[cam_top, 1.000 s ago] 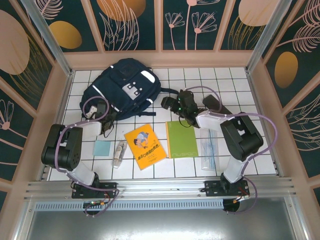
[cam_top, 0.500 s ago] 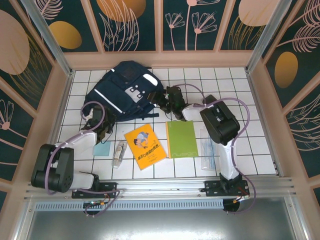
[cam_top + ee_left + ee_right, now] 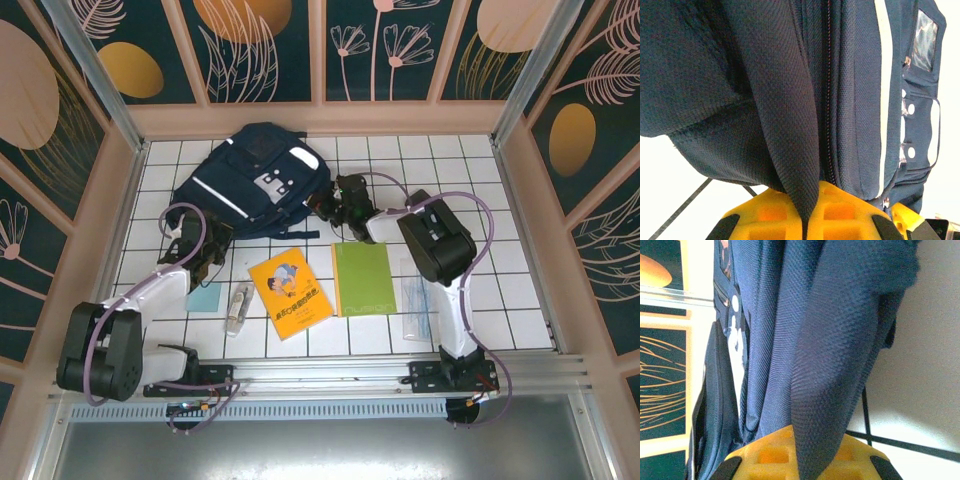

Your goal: Pack books, pencil case, and school supplies into a backpack

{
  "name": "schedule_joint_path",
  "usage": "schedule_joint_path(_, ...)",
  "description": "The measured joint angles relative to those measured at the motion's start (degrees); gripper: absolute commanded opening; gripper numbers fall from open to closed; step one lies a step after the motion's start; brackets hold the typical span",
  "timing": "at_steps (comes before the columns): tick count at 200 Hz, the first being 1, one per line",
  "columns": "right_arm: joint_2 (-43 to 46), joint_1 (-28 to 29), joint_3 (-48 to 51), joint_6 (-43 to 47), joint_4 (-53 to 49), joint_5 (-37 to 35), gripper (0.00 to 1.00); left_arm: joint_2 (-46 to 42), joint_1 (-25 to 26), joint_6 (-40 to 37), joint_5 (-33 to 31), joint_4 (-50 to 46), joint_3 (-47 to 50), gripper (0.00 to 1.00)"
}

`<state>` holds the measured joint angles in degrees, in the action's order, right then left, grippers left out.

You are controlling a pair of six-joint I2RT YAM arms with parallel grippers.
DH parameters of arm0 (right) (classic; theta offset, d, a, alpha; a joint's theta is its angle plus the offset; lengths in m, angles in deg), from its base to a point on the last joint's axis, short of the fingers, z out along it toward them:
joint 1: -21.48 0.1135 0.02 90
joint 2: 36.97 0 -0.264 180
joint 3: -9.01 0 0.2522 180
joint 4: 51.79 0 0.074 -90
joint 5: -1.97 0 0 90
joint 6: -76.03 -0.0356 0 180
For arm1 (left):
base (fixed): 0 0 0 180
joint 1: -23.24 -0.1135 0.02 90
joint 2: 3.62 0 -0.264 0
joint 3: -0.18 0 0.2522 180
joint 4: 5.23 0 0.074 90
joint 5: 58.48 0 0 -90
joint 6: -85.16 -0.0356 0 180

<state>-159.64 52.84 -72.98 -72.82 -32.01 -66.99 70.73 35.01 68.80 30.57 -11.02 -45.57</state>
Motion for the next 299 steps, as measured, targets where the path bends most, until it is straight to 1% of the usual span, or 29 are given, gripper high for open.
schedule_joint_path(27,5.6,-2.0,4.4,1.4,-1.4,1.1,0.00,3.0,0.6,-0.1,2.1,1.9,-1.2,0.00)
schedule_joint_path(54,13.6,-4.2,9.1,3.0,-2.6,0.9,0.00,7.7,1.1,-1.6,5.3,5.2,-5.4,0.01)
schedule_joint_path(61,15.6,-4.7,10.4,3.0,-2.7,0.8,0.00,9.2,1.2,-2.1,6.3,6.5,-6.6,0.04)
schedule_joint_path(66,16.8,-5.1,11.4,3.0,-2.7,0.6,0.00,10.2,1.3,-2.4,6.9,7.3,-7.3,0.09)
schedule_joint_path(84,19.7,-6.1,14.2,1.7,-2.5,0.0,0.00,14.2,1.6,-4.8,9.4,9.6,-10.7,0.35)
schedule_joint_path(89,20.2,-6.3,15.1,1.1,-2.4,-0.2,0.00,15.3,1.5,-5.2,9.7,9.9,-11.7,0.41)
schedule_joint_path(98,20.9,-6.6,16.4,-0.6,-2.2,-0.5,0.00,17.0,1.5,-6.8,10.8,10.2,-13.6,0.46)
schedule_joint_path(110,21.3,-6.6,17.5,-2.9,-2.1,-1.3,0.00,18.9,1.5,-9.1,12.2,10.2,-16.3,0.49)
schedule_joint_path(138,23.0,-6.6,17.2,-6.6,-4.8,-4.6,0.00,20.8,1.4,-16.5,17.1,9.1,-20.9,0.49)
schedule_joint_path(162,24.5,-6.8,12.1,-7.6,-10.6,-7.2,0.00,19.3,1.9,-24.6,19.5,6.0,-21.5,0.47)
schedule_joint_path(183,24.9,-6.9,7.3,-7.6,-13.5,-8.7,0.00,15.1,4.0,-32.1,20.1,1.7,-21.3,0.45)
schedule_joint_path(212,25.0,-7.0,4.9,-8.7,-14.4,-8.5,0.00,8.2,8.0,-38.8,23.4,0.8,-20.2,0.43)
schedule_joint_path(226,25.0,-7.0,4.8,-9.5,-14.8,-8.3,0.00,7.0,10.2,-41.4,24.5,0.8,-20.2,0.42)
schedule_joint_path(246,25.0,-7.0,4.8,-10.6,-15.5,-8.1,0.00,7.7,13.6,-44.6,24.4,-0.2,-20.2,0.43)
schedule_joint_path(264,25.0,-7.0,4.8,-10.8,-15.9,-8.1,0.00,9.9,16.1,-45.6,23.9,-0.9,-20.5,0.38)
schedule_joint_path(282,25.0,-7.0,4.8,-10.8,-16.1,-8.0,0.00,12.5,16.9,-45.3,23.2,-0.7,-20.6,0.35)
schedule_joint_path(299,25.0,-7.1,4.8,-10.8,-16.3,-7.9,0.00,14.6,17.1,-44.7,22.1,1.3,-20.2,0.37)
